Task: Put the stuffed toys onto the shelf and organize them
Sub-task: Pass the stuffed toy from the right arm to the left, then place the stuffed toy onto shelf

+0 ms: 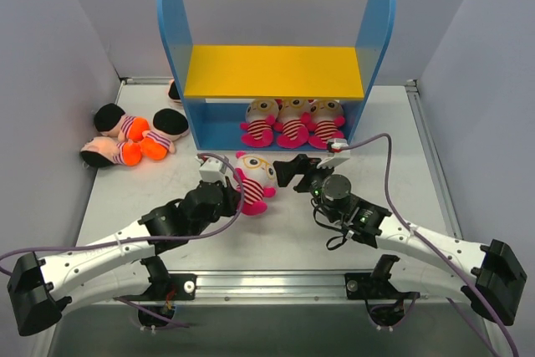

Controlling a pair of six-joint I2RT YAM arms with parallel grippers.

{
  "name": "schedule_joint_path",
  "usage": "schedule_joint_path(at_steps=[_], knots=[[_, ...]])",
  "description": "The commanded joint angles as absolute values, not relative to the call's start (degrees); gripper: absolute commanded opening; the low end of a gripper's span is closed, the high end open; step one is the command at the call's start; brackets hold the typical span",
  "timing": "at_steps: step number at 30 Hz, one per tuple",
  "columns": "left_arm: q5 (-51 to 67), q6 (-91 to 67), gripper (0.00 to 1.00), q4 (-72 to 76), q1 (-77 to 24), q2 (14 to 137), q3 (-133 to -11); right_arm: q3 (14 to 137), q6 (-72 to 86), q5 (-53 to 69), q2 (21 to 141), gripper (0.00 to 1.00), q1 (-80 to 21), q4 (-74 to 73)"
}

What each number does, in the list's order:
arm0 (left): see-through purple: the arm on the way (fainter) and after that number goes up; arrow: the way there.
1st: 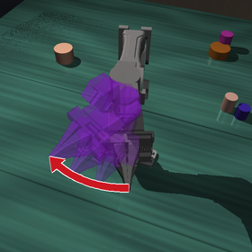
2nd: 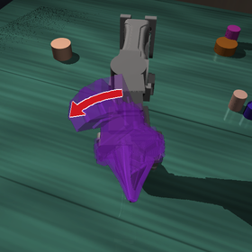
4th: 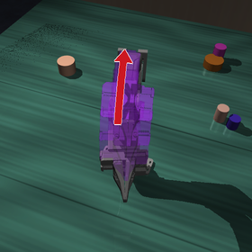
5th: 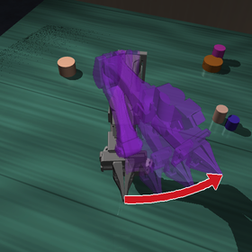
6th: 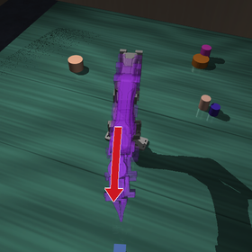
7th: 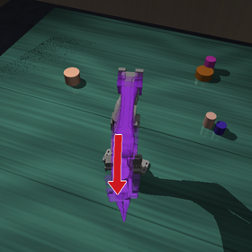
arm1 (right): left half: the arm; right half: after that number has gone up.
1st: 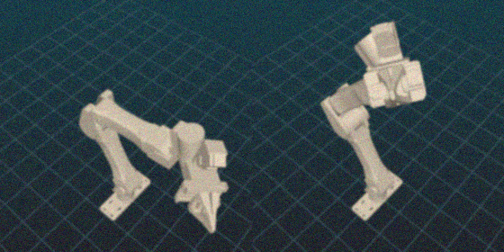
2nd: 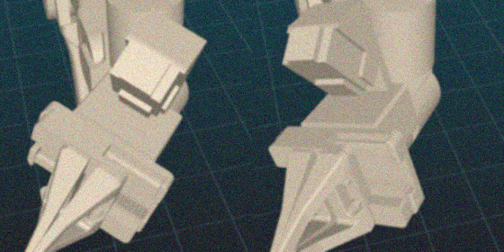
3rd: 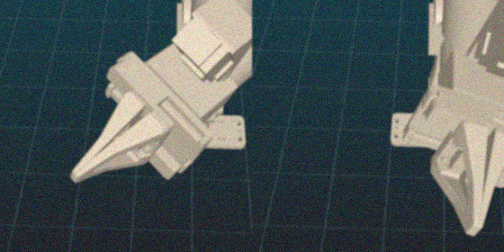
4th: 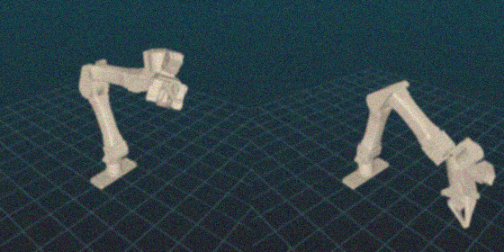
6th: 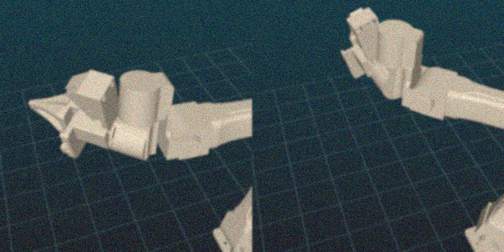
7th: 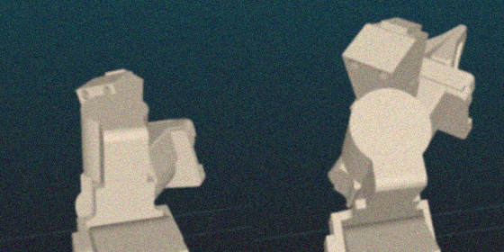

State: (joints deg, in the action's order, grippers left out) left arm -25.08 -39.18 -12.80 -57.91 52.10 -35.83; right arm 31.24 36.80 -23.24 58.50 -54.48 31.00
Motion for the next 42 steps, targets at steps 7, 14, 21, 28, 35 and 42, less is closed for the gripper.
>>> schedule_joint_path(at_steps=[7, 14, 21, 28, 35, 42], knots=[[-25.86, -33.93, 0.03, -6.78, -46.42, 45.36, -32.43, 32.26, 29.71, -24.17, 46.95, 0.89, -54.93, 23.65], [-19.87, -27.87, 0.02, 4.38, -35.43, 47.98, -32.25, 30.32, 28.04, -25.05, 40.00, 0.90, -54.93, 20.13], [-11.26, -26.46, 0.02, 19.83, -26.64, 58.35, -32.78, 29.45, 26.54, -24.96, 35.08, 0.90, -54.84, 17.84], [-9.67, -24.43, 0.02, 30.75, -24.70, 70.29, -35.51, 29.09, 24.52, -24.79, 32.61, 0.90, -54.84, 16.53], [-11.34, -22.15, 0.02, 38.93, -23.91, 78.92, -37.62, 29.00, 23.29, -24.17, 31.29, 0.90, -54.76, 16.00], [-11.95, -20.74, 0.03, 45.79, -23.20, 86.65, -39.55, 29.27, 22.85, -23.64, 30.76, 0.90, -54.76, 15.03]])
